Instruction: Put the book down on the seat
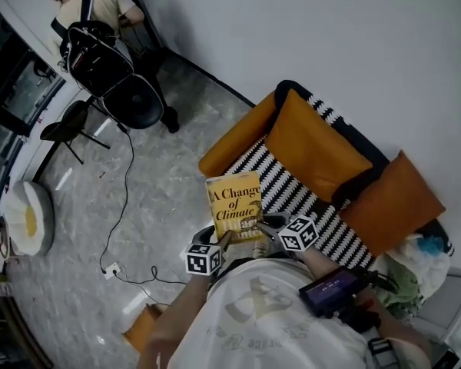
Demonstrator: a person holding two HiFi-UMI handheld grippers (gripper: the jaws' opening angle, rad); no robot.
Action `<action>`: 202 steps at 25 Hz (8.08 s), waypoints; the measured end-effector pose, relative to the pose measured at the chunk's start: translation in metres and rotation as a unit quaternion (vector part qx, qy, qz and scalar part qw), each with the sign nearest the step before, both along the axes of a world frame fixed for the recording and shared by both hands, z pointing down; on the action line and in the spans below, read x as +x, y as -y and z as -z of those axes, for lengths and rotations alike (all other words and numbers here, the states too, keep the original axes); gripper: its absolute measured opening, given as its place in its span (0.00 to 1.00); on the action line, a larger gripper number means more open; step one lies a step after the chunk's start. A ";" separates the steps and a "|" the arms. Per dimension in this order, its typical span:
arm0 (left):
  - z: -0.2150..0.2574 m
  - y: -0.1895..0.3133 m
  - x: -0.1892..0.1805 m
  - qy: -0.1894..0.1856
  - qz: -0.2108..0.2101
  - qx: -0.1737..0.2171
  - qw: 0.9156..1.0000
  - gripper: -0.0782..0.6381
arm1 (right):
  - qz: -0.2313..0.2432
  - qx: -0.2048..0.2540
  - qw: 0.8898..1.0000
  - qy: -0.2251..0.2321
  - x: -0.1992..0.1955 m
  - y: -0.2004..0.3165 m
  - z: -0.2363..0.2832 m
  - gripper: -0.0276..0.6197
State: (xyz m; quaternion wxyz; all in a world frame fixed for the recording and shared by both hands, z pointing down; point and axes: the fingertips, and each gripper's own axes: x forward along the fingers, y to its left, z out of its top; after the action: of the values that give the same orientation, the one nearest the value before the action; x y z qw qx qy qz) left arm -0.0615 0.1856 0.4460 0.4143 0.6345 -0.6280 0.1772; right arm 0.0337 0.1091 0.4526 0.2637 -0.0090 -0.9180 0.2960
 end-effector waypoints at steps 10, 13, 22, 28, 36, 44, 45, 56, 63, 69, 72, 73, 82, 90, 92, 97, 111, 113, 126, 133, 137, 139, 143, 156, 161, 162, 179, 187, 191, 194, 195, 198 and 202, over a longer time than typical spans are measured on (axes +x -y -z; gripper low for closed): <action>-0.010 0.057 0.011 0.000 -0.046 -0.011 0.999 0.45 | -0.035 -0.005 0.999 0.004 0.016 0.049 -0.011 0.19; -0.012 0.063 0.016 -0.003 -0.055 -0.017 0.998 0.45 | -0.042 -0.005 0.999 0.002 0.022 0.057 -0.011 0.19; -0.025 0.073 0.026 -0.017 -0.079 -0.042 0.996 0.44 | -0.060 -0.024 0.998 -0.010 0.033 0.066 -0.024 0.19; -0.039 0.078 0.019 -0.033 -0.087 -0.053 0.994 0.44 | -0.068 -0.032 0.997 -0.021 0.026 0.070 -0.036 0.19; -0.061 0.116 0.008 -0.055 -0.102 -0.068 0.991 0.44 | -0.078 -0.036 0.995 -0.041 0.018 0.106 -0.053 0.19; -0.089 0.129 0.004 -0.075 -0.115 -0.094 0.986 0.44 | -0.084 -0.056 0.993 -0.068 0.015 0.117 -0.080 0.19; -0.094 0.129 0.003 -0.077 -0.118 -0.096 0.985 0.44 | -0.086 -0.058 0.992 -0.070 0.015 0.116 -0.085 0.19; -0.156 0.092 -0.008 -0.086 -0.140 -0.114 0.980 0.44 | -0.104 -0.078 0.987 -0.095 0.004 0.074 -0.146 0.19; -0.181 0.096 -0.022 -0.092 -0.135 -0.120 0.979 0.44 | -0.099 -0.078 0.986 -0.106 -0.012 0.079 -0.168 0.19; -0.194 0.083 -0.015 -0.111 -0.135 -0.137 0.975 0.44 | -0.104 -0.090 0.982 -0.129 -0.006 0.067 -0.178 0.19; -0.201 0.095 -0.021 -0.112 -0.134 -0.139 0.975 0.44 | -0.106 -0.088 0.982 -0.131 -0.012 0.080 -0.184 0.19; -0.203 0.097 -0.021 -0.114 -0.135 -0.141 0.974 0.44 | -0.107 -0.088 0.981 -0.134 -0.012 0.082 -0.186 0.19; -0.227 0.099 -0.022 -0.117 -0.158 -0.145 0.970 0.44 | -0.138 -0.095 0.975 -0.147 -0.009 0.079 -0.208 0.19; -0.264 0.096 -0.020 -0.121 -0.156 -0.148 0.969 0.44 | -0.178 -0.102 0.969 -0.140 -0.007 0.077 -0.244 0.19; -0.274 0.095 -0.016 -0.123 -0.157 -0.147 0.969 0.44 | -0.186 -0.106 0.967 -0.138 -0.002 0.075 -0.255 0.19; -0.306 0.076 -0.003 -0.131 -0.152 -0.155 0.967 0.44 | -0.192 -0.118 0.964 -0.143 0.008 0.060 -0.281 0.19; -0.363 0.064 -0.008 -0.144 -0.115 -0.171 0.968 0.44 | -0.177 -0.122 0.964 -0.154 -0.001 0.056 -0.340 0.18; -0.370 0.063 -0.009 -0.145 -0.112 -0.173 0.968 0.44 | -0.176 -0.127 0.963 -0.159 -0.003 0.056 -0.348 0.18; -0.377 0.081 -0.017 -0.115 -0.136 -0.189 0.966 0.44 | -0.180 -0.130 0.962 -0.158 -0.009 0.067 -0.360 0.18; -0.398 0.106 -0.020 -0.104 -0.154 -0.196 0.963 0.44 | -0.195 -0.130 0.959 -0.161 -0.012 0.092 -0.369 0.18; -0.391 0.099 -0.017 -0.105 -0.138 -0.206 0.963 0.44 | -0.198 -0.143 0.956 -0.162 -0.009 0.089 -0.366 0.18; -0.386 0.092 -0.011 -0.106 -0.132 -0.207 0.963 0.44 | -0.203 -0.149 0.954 -0.162 -0.003 0.081 -0.364 0.18; -0.391 0.085 -0.004 -0.112 -0.134 -0.195 0.965 0.44 | -0.221 -0.152 0.949 -0.165 0.005 0.074 -0.367 0.17; -0.354 0.073 -0.024 -0.108 -0.175 -0.170 0.964 0.44 | -0.261 -0.131 0.941 -0.172 -0.008 0.052 -0.334 0.17; -0.346 0.069 -0.032 -0.110 -0.144 -0.156 0.971 0.44 | -0.279 -0.113 0.936 -0.183 0.008 0.052 -0.327 0.16; -0.345 0.066 -0.034 -0.113 -0.138 -0.156 0.971 0.44 | -0.285 -0.111 0.934 -0.183 0.012 0.052 -0.325 0.15; -0.314 0.022 -0.023 -0.121 -0.125 -0.139 0.975 0.15 | -0.288 -0.111 0.942 -0.135 0.025 0.025 -0.307 0.08; -0.298 -0.005 -0.019 -0.110 -0.147 -0.125 0.975 0.13 | -0.296 -0.108 0.942 -0.113 0.030 -0.008 -0.283 0.07; -0.273 -0.026 -0.015 -0.097 -0.175 -0.115 0.973 0.13 | -0.315 -0.102 0.939 -0.092 0.041 -0.021 -0.246 0.07; -0.250 -0.025 -0.012 -0.094 -0.174 -0.091 0.976 0.13 | -0.323 -0.087 0.939 -0.082 0.048 -0.020 -0.223 0.07; -0.242 -0.024 -0.010 -0.093 -0.173 -0.085 0.977 0.13 | -0.324 -0.085 0.939 -0.081 0.051 -0.021 -0.217 0.07; -0.220 -0.028 -0.004 -0.085 -0.178 -0.075 0.978 0.13 | -0.324 -0.084 0.939 -0.075 0.055 -0.029 -0.200 0.07; -0.191 -0.024 -0.004 -0.072 -0.188 -0.052 0.978 0.13 | -0.303 -0.059 0.950 -0.055 0.042 -0.032 -0.165 0.07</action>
State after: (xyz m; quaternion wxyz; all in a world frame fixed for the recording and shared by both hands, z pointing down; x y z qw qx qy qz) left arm -0.0659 0.2091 0.6371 0.4500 0.7302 -0.4557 0.2381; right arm 0.0755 0.1409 0.6175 0.2105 0.2698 -0.8428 0.4154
